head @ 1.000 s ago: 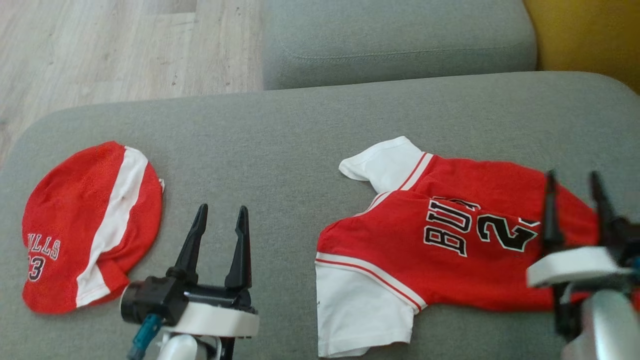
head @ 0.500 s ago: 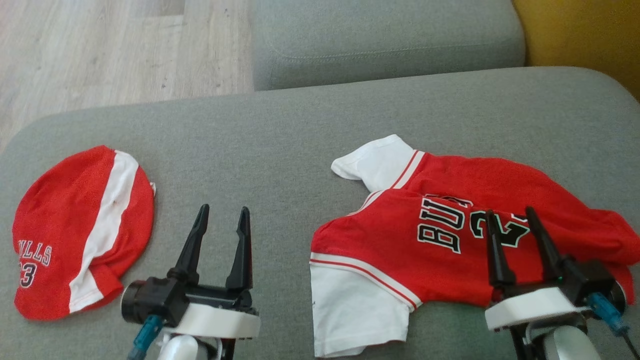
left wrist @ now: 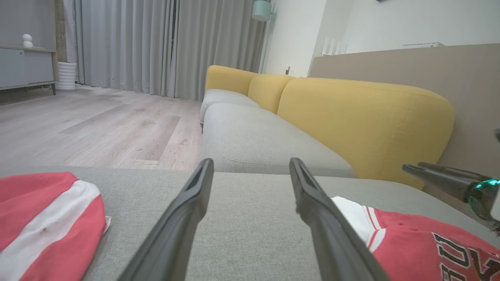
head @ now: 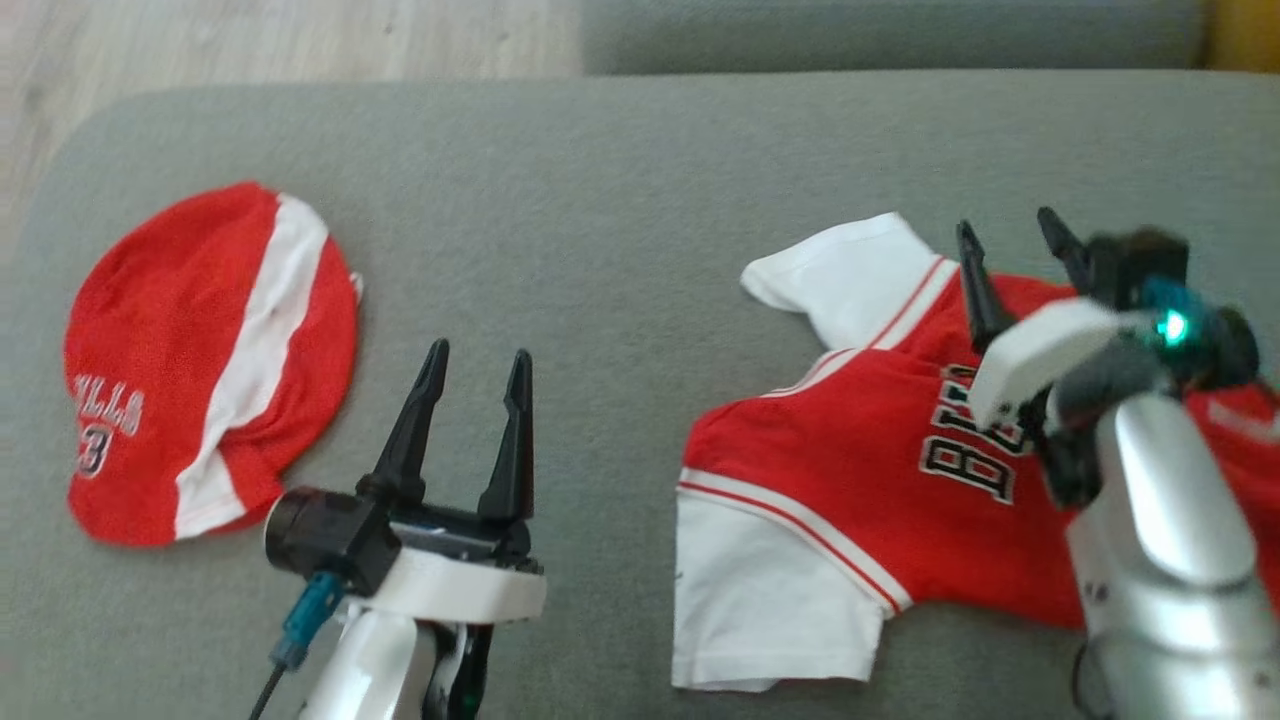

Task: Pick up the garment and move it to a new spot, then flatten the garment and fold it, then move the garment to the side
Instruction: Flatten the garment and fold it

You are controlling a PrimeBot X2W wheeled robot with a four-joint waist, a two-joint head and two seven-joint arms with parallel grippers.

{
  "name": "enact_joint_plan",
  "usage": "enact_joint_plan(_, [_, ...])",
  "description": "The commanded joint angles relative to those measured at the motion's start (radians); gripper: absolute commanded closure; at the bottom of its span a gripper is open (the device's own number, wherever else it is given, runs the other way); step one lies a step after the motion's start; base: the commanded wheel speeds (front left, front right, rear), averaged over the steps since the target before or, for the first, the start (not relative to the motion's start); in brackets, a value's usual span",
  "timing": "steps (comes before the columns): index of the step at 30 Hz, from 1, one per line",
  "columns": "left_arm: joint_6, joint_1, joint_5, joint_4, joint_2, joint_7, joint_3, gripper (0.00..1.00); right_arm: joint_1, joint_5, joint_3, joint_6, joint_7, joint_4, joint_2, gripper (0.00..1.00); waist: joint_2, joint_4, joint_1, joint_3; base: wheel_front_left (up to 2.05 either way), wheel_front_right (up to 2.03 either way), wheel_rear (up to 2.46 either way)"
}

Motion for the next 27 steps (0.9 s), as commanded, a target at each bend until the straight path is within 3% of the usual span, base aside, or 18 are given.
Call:
enact_joint_plan(1, [-0.002, -0.050, -0.011, -0.029, -0.001, -0.008, 0.019, 0.00, -0.078, 0.012, 0.025, 0.007, 0.045, 0.016, -0.019, 0.00, 0.0000, 0.052, -0.0002, 0.049, 0.00, 0.00, 0.00])
enact_joint_plan(11, [0.008, -0.107, -0.043, -0.023, -0.001, -0.008, -0.019, 0.00, -0.316, 0.118, 0.151, 0.007, 0.269, 0.384, -0.152, 0.00, 0.0000, 0.151, -0.0002, 0.123, 0.00, 0.00, 0.00])
enact_joint_plan(17, [0.014, -0.119, -0.052, -0.023, -0.001, -0.008, -0.028, 0.00, -0.368, 0.224, 0.246, 0.007, 0.380, 0.484, -0.186, 0.00, 0.0000, 0.164, -0.0002, 0.136, 0.00, 0.00, 0.00])
enact_joint_plan(18, [0.013, -0.122, -0.047, -0.022, -0.001, -0.008, -0.031, 0.00, -0.372, 0.241, 0.271, 0.007, 0.399, 0.492, -0.189, 0.08, 0.0000, 0.165, -0.0002, 0.136, 0.00, 0.00, 0.00])
enact_joint_plan(19, [0.013, -0.126, -0.044, -0.021, -0.001, -0.008, -0.032, 0.00, -0.377, 0.258, 0.293, 0.007, 0.409, 0.494, -0.196, 0.64, 0.0000, 0.166, -0.0002, 0.138, 0.00, 0.00, 0.00])
enact_joint_plan(20, [0.015, -0.129, -0.043, -0.021, -0.001, -0.008, -0.031, 0.00, -0.384, 0.275, 0.313, 0.007, 0.413, 0.491, -0.204, 1.00, 0.0000, 0.166, -0.0002, 0.139, 0.00, 0.00, 0.00])
enact_joint_plan(27, [0.014, -0.140, -0.039, -0.027, -0.001, -0.008, -0.021, 0.00, -0.442, 0.364, 0.390, 0.007, 0.368, 0.469, -0.243, 1.00, 0.0000, 0.160, -0.0002, 0.151, 0.00, 0.00, 0.00])
